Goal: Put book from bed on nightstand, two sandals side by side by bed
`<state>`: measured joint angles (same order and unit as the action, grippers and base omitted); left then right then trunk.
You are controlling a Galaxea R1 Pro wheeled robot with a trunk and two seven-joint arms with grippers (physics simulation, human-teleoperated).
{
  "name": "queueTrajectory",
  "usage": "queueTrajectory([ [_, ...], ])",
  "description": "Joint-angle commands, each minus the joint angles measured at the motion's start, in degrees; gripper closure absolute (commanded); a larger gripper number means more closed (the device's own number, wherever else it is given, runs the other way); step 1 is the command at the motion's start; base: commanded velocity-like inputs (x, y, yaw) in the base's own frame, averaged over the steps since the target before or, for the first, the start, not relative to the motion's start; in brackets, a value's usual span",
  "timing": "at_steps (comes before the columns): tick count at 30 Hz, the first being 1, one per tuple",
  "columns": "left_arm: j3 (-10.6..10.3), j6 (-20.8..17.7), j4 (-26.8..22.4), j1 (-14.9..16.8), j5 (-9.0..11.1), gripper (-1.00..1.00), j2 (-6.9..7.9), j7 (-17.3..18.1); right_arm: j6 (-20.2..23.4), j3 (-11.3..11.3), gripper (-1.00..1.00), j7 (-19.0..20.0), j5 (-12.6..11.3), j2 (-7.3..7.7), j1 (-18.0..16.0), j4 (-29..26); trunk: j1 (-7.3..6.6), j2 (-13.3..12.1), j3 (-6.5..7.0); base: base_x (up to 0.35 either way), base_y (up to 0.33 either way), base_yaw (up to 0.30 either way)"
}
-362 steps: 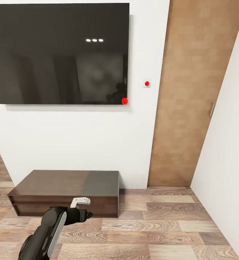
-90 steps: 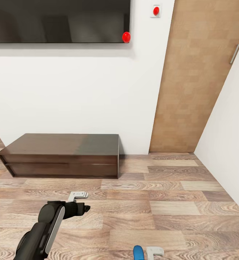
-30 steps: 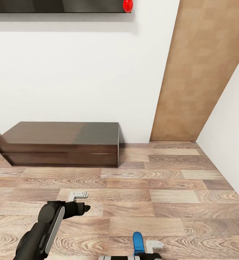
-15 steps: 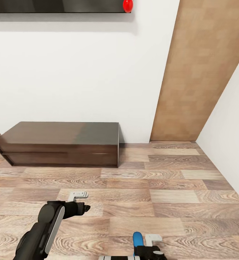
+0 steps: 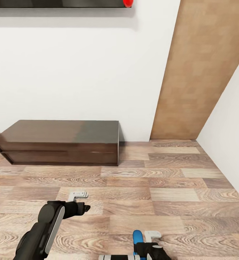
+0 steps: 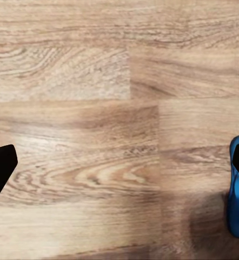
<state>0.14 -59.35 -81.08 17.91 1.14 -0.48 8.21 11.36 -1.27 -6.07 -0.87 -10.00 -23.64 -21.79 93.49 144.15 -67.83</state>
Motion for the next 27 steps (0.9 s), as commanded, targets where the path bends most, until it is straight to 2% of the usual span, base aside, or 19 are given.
queueTrajectory([
  [1, 0.03, -0.26, -0.04, 0.03, 0.09, -1.0, 0.0, 0.05, 0.45, -0.14, -1.0, -0.26, -0.09, 0.0, -0.05, -0.12, 0.01, 0.04, -0.28, 0.0, 0.0, 0.0],
  [9, 0.03, -0.21, 0.0, 0.02, 0.09, -1.0, 0.0, 0.0, 0.64, -0.14, -1.0, -0.26, -0.09, 0.0, -0.18, -0.1, 0.22, 0.14, -2.05, 0.0, 0.0, 0.0],
  [22, 0.03, -0.17, 0.06, 0.02, 0.08, -1.0, -0.02, 0.01, 0.75, -0.14, -1.0, -0.26, -0.1, 0.0, -0.32, -0.06, 0.22, 0.14, -2.05, 0.0, 0.0, 0.0],
  [27, 0.03, -0.16, 0.05, 0.02, 0.09, -1.0, -0.03, 0.03, 0.76, -0.14, -1.0, -0.26, -0.12, 0.0, -0.49, -0.06, 0.35, 0.21, -3.16, 0.0, 0.0, 0.0],
])
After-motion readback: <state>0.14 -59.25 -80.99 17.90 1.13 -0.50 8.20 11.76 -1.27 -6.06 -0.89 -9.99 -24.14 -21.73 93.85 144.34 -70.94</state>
